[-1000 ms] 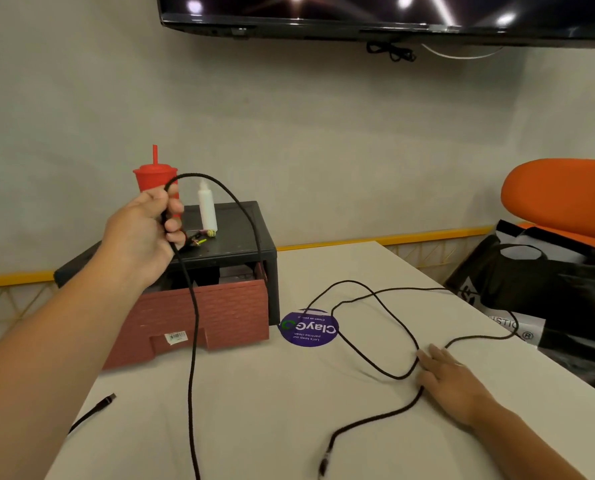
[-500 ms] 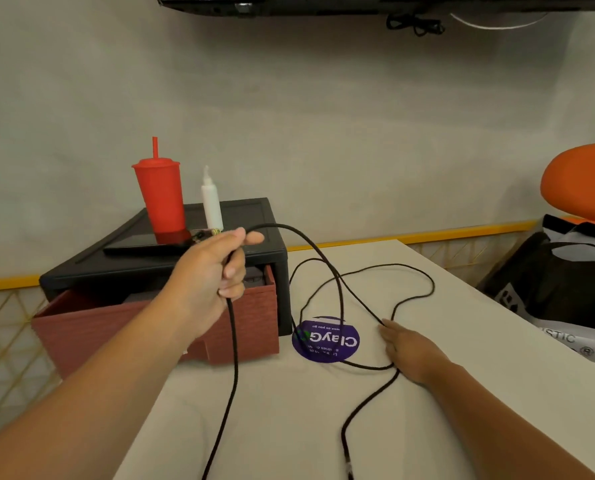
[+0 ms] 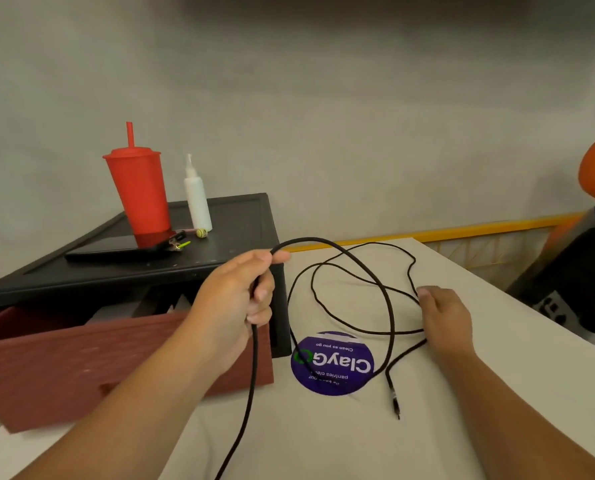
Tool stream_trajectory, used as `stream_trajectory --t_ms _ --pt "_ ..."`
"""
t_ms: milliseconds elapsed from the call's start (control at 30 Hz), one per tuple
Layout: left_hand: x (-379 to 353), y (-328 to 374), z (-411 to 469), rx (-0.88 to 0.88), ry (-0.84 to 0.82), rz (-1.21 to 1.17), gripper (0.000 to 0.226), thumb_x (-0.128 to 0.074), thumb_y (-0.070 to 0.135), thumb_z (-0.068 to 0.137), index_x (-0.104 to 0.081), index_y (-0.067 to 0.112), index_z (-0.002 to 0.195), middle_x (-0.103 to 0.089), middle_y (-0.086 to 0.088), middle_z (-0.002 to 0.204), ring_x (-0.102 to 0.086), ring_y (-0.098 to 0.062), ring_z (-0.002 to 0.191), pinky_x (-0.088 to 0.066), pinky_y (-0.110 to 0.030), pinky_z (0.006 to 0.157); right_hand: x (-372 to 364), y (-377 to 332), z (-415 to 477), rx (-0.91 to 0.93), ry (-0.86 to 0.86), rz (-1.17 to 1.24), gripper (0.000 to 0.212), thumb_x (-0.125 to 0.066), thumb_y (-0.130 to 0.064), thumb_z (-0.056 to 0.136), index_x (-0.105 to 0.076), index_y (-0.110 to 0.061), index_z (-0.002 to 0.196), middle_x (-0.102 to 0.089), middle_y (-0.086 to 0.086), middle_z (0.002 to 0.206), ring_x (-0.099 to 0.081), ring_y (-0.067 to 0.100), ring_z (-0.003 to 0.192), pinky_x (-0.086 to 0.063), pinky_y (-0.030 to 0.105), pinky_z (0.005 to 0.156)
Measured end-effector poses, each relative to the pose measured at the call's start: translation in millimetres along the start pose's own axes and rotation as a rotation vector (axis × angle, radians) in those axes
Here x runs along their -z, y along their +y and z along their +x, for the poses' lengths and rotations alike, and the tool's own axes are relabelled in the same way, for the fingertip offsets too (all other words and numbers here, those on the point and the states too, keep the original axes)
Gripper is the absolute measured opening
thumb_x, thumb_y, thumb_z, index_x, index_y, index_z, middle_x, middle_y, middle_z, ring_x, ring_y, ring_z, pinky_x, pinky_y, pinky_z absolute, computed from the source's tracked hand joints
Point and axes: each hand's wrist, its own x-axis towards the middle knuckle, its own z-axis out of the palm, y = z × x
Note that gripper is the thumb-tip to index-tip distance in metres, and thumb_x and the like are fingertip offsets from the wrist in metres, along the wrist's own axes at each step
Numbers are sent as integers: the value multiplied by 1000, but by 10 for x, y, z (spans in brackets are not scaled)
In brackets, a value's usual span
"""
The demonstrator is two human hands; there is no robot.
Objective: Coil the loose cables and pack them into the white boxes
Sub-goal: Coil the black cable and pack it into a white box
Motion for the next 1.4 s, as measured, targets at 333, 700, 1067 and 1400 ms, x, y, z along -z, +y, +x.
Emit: stream_trajectory --t_ms 333,700,1067,1400 --pt "-142 63 -466 -130 -94 515 28 -39 13 99 -66 10 96 -51 14 49 -40 -1 49 -32 -16 50 444 -1168 -994 502 -147 197 37 -42 -45 89 -64 -19 104 -60 -17 84 -56 -4 79 -40 6 70" --pt "668 47 -1409 45 -270 1172 20 -42 23 98 -57 19 85 -52 8 75 -46 -7 66 -39 -22 63 1403 -326 -1112 -209 54 -252 26 -51 -22 94 -69 -6 104 -62 19 99 -54 38 93 -39 39 82" --pt "560 486 -1942 -52 -148 1148 22 -45 23 97 -58 26 79 -53 8 71 -46 -8 66 -35 -22 59 1364 -1943 -2232 727 -49 -179 43 -48 -4 76 -62 -7 116 -62 12 108 -48 19 99 -34 27 90" --pt "565 550 -2243 -100 -52 1131 23 -46 24 96 -56 23 76 -51 7 65 -44 -9 61 -32 -23 54 1821 -1974 -2208 514 -636 -1072 61 -33 1 87 -36 -32 139 -44 -3 138 -44 20 125 -38 32 101"
